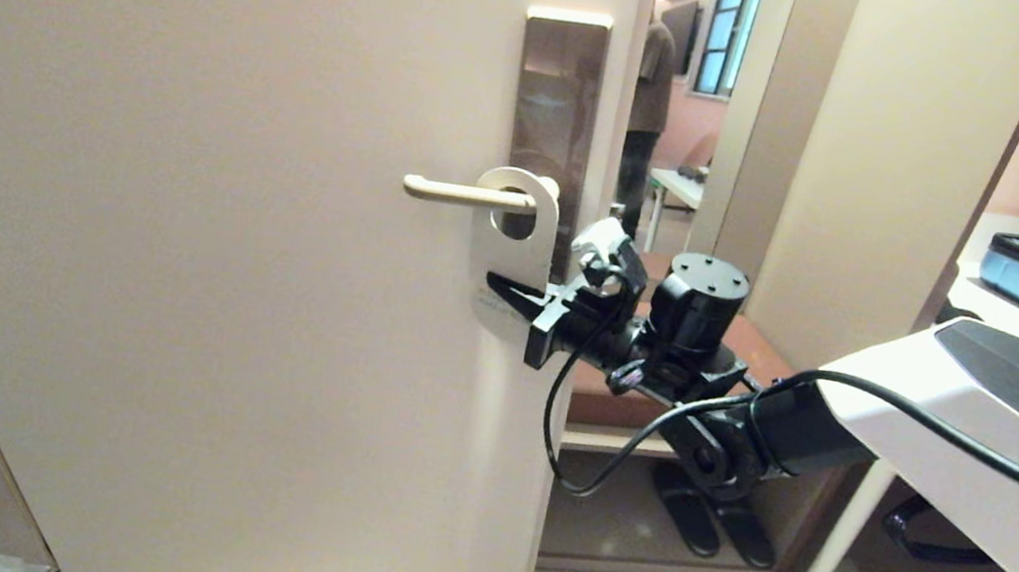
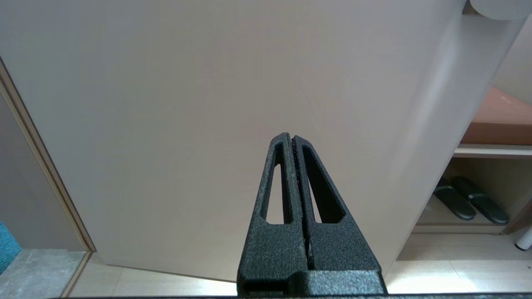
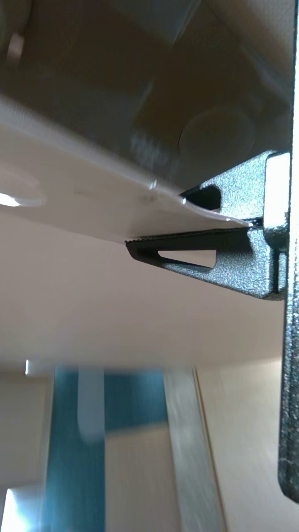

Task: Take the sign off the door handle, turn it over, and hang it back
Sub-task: Take down the sign

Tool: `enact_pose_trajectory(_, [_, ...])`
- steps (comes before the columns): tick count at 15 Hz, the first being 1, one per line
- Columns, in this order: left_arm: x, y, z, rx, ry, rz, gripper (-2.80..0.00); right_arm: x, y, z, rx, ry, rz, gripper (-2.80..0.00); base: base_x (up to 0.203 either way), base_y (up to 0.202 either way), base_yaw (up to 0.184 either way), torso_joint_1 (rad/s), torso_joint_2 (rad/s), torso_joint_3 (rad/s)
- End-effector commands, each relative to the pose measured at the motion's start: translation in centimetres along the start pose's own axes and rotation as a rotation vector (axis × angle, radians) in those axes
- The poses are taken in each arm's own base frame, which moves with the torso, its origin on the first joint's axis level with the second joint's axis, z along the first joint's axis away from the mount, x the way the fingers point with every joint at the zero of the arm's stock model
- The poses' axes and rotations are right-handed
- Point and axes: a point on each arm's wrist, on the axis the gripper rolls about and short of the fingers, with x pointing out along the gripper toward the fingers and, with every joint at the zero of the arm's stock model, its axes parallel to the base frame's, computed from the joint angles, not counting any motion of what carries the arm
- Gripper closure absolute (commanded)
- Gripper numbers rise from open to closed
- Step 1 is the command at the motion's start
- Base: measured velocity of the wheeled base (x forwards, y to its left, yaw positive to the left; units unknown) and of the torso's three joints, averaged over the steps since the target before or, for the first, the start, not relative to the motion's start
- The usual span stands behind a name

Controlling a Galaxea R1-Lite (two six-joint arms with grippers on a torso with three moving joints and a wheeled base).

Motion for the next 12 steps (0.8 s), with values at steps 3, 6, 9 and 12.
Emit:
enact_pose_trajectory(3, [0.0,0.0,0.0,-0.001,0.001,0.001,0.00,0.9,1.7,0.1,-0.007,0.012,-0.120,0.00,0.000,0.000,0.000,0.000,0.00,0.000])
enact_pose_trajectory(6, [0.0,0.0,0.0,-0.001,0.001,0.001,0.00,1.3,2.5,0.1,-0.019,0.025,-0.203,0.00,0.000,0.000,0.000,0.000,0.00,0.000])
enact_pose_trajectory(9, [0.0,0.0,0.0,-0.001,0.001,0.001,0.00,1.8,3.3,0.1,-0.023,0.035,-0.285,0.00,0.000,0.000,0.000,0.000,0.00,0.000])
enact_pose_trajectory(12, [0.0,0.0,0.0,-0.001,0.001,0.001,0.00,2.2,4.0,0.3,-0.023,0.029,-0.317,0.00,0.000,0.000,0.000,0.000,0.00,0.000])
